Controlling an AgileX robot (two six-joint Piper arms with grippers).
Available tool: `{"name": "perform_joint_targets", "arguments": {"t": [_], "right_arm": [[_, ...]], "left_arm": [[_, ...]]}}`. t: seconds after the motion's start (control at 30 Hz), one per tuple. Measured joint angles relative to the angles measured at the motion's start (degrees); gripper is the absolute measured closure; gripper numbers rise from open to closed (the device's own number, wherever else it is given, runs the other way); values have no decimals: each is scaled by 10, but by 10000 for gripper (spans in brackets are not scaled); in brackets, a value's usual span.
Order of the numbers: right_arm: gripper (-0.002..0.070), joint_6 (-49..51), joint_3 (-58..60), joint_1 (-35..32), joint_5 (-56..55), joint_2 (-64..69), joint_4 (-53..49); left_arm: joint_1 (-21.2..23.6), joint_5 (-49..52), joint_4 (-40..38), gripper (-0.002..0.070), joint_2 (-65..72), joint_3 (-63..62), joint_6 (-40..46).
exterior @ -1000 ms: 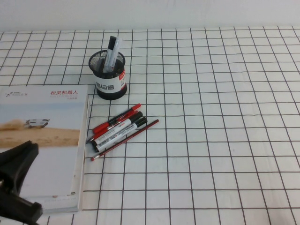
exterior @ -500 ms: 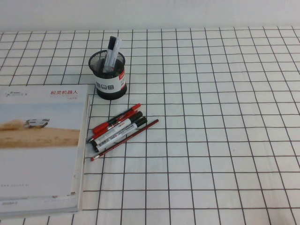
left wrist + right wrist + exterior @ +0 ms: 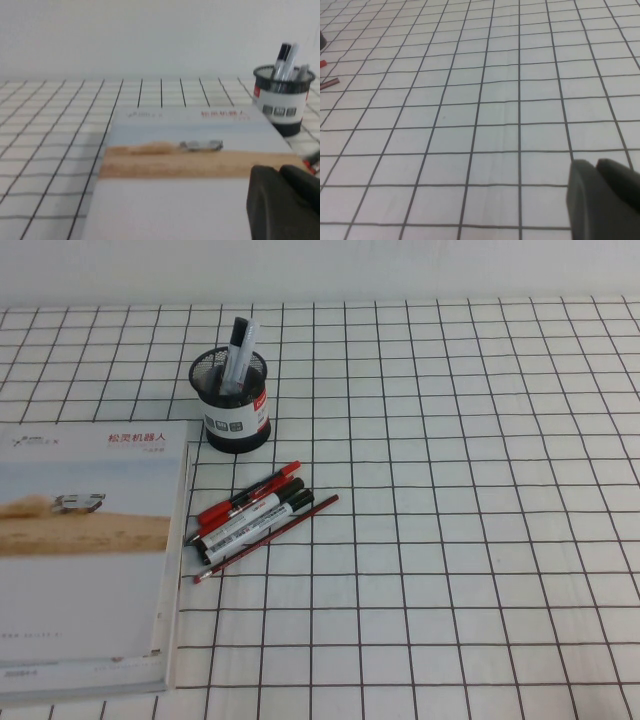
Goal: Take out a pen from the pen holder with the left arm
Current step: 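Take a marker out of the pen holder and lay it on the table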
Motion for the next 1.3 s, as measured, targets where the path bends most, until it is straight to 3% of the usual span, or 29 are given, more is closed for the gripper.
{"name": "perform_joint_targets", "arguments": {"t": [0.17, 0.3, 1.3], "right_arm": [[691, 0, 0, 0, 0, 0, 0], [691, 0, 0, 0, 0, 0, 0], [691, 0, 0, 0, 0, 0, 0]], "left_arm": [[0, 112, 7, 675, 0, 0, 0], [0, 143, 12, 675, 0, 0, 0], [0, 148, 14, 675, 0, 0, 0]]}}
